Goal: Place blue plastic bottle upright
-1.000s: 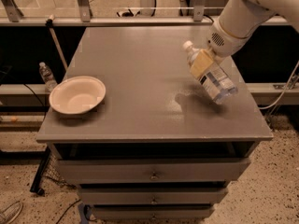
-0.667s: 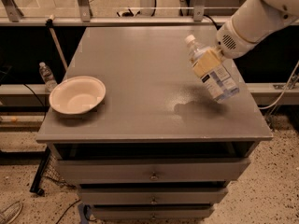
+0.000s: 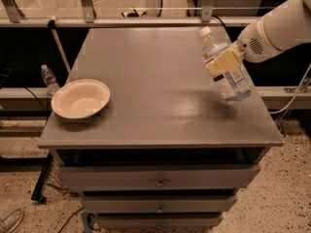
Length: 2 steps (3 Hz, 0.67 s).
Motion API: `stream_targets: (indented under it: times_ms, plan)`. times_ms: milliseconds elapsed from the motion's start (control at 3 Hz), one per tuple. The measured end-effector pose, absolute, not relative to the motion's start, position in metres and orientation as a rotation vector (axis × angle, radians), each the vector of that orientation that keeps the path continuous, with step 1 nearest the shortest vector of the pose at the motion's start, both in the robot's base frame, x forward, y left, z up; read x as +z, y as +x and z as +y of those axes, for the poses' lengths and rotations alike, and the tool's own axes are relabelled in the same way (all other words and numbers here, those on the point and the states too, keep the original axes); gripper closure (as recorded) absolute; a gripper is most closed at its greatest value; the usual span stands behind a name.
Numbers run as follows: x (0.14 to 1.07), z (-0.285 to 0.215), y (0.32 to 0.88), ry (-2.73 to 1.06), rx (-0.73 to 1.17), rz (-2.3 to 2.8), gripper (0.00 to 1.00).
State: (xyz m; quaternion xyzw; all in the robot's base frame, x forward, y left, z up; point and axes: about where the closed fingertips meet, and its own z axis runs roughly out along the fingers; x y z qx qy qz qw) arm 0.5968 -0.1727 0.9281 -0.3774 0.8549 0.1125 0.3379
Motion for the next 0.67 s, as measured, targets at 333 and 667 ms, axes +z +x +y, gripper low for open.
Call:
stream_targets:
  times_ms: [333,667]
  plan:
    - [0.9267,-0.1712,0.598,-0.982,0.297,2.23,1.0]
    - [0.9269,-0.1714,0.6014,-0.96,0.371,2.17,1.0]
